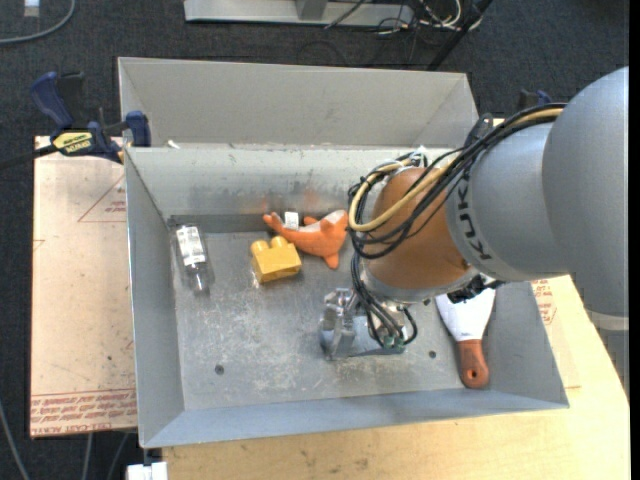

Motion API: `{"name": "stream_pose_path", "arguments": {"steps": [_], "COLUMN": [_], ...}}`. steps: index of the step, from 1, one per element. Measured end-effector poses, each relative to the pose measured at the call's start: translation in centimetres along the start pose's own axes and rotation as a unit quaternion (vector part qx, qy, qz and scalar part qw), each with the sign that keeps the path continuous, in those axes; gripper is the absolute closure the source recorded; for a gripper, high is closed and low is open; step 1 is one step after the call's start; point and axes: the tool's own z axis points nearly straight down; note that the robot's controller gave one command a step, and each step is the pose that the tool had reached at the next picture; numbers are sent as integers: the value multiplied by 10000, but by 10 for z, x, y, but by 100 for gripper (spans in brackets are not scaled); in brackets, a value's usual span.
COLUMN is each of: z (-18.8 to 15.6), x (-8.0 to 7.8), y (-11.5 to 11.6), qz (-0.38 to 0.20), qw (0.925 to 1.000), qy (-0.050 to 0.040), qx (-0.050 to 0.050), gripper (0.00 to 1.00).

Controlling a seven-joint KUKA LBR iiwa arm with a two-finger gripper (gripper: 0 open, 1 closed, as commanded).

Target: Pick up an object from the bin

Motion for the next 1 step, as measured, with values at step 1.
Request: {"name": "stream_pose_path", "arguments": {"steps": [1], "z": [-142], "x": [-9], "y": [-11], "qz": [-93], "qw": [10000], "qy": [-24], "qx": [-4], "gripper": [100]}}
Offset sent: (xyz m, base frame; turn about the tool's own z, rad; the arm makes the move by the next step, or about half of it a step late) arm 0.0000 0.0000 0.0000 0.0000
